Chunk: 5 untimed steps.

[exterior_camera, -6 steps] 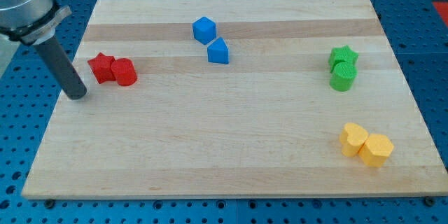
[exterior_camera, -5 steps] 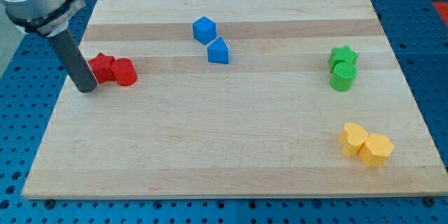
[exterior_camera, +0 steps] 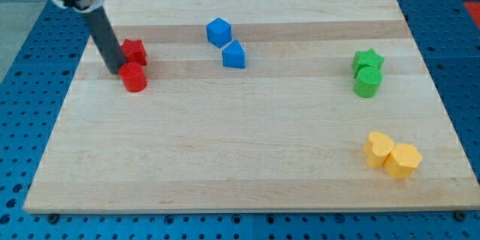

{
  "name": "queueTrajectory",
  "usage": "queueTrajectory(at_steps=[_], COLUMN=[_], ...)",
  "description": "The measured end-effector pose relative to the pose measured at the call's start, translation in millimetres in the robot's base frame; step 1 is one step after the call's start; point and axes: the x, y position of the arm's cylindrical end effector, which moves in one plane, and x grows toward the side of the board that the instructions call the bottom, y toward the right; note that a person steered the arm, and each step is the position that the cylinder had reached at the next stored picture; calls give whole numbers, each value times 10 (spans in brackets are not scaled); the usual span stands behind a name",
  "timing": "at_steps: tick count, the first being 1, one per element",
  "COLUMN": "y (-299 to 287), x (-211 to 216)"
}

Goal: Move the red star to the top right of the cube

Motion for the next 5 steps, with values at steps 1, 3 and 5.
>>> queueTrajectory(at_steps=[1, 3, 5], y=[177, 345, 375], x=[-261, -686, -920])
